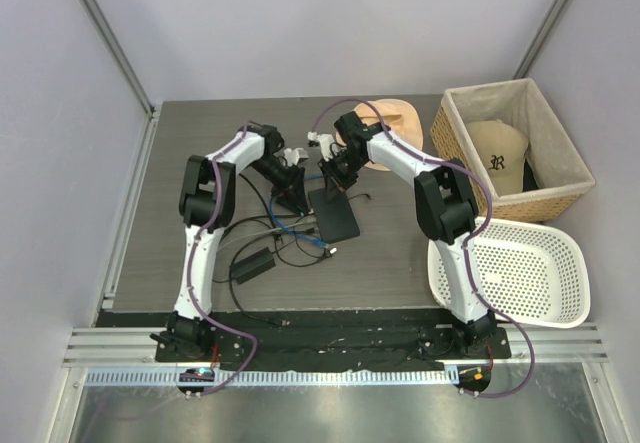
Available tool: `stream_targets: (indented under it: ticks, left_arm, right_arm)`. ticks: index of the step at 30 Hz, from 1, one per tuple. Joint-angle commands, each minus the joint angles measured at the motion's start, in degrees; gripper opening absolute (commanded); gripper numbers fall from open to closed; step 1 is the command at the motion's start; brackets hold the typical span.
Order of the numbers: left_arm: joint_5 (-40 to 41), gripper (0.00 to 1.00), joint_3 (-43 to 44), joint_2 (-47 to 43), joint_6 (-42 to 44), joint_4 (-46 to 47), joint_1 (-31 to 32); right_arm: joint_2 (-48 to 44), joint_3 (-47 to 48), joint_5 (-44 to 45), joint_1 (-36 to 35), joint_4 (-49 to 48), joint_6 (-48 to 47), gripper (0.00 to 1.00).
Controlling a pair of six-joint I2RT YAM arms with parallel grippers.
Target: Pull the plug from the switch port
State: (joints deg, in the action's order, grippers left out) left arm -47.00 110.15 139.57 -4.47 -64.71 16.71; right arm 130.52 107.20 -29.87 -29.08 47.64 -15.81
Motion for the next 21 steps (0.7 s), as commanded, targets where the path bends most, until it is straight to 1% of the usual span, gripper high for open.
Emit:
stream_targets:
  ticks: [1,6,7,9,11,13,15,17,20,21]
  left_arm:
    - [4.3,0.31,1.5,2.8,0.1,2.7,1.1]
    - [4.0,0.35,1.4,4.2,-0.6,2.7,1.5]
    - [3.9,0.39,1.6,4.5,-0.6,2.7,1.6]
    - [3.2,0.41,1.7,5.1,-0.5,2.3,1.6]
    - [2.7,0.41,2.0,5.5,-0.4,2.0,1.7]
    - [3.1,0.38,2.1,5.5,-0.5,2.3,1.6]
    - [3.7,0.33,2.2,5.4,-0.5,2.6,1.7]
    - [4.3,0.31,2.4,5.3,-0.5,2.6,2.1]
    - [5.7,0.33,2.8,4.8,0.0,2.3,3.4]
    - [8.1,0.34,3.1,4.4,0.2,2.1,3.9]
  right_arm:
    - [6.4,-4.3,9.5,-0.9,9.1,-2.6,0.01]
    - [6.2,-5.2,9.4,-0.9,9.1,-2.6,0.01]
    - [6.2,-5.4,9.5,-0.9,9.2,-2.6,0.01]
    - [5.9,-5.7,9.5,-0.9,9.1,-2.6,0.01]
    - [5.8,-5.9,9.5,-0.9,9.1,-2.6,0.01]
    - [5.6,-5.9,9.6,-0.9,9.1,-2.7,0.01]
    - [5.5,-5.9,9.7,-1.0,8.9,-2.7,0.01]
    - [5.4,-6.0,9.8,-1.1,8.9,-2.8,0.01]
    - [5.3,-6.3,9.7,-1.1,8.7,-2.8,0.01]
    - [5.3,-6.2,9.7,-1.1,8.7,-2.9,0.01]
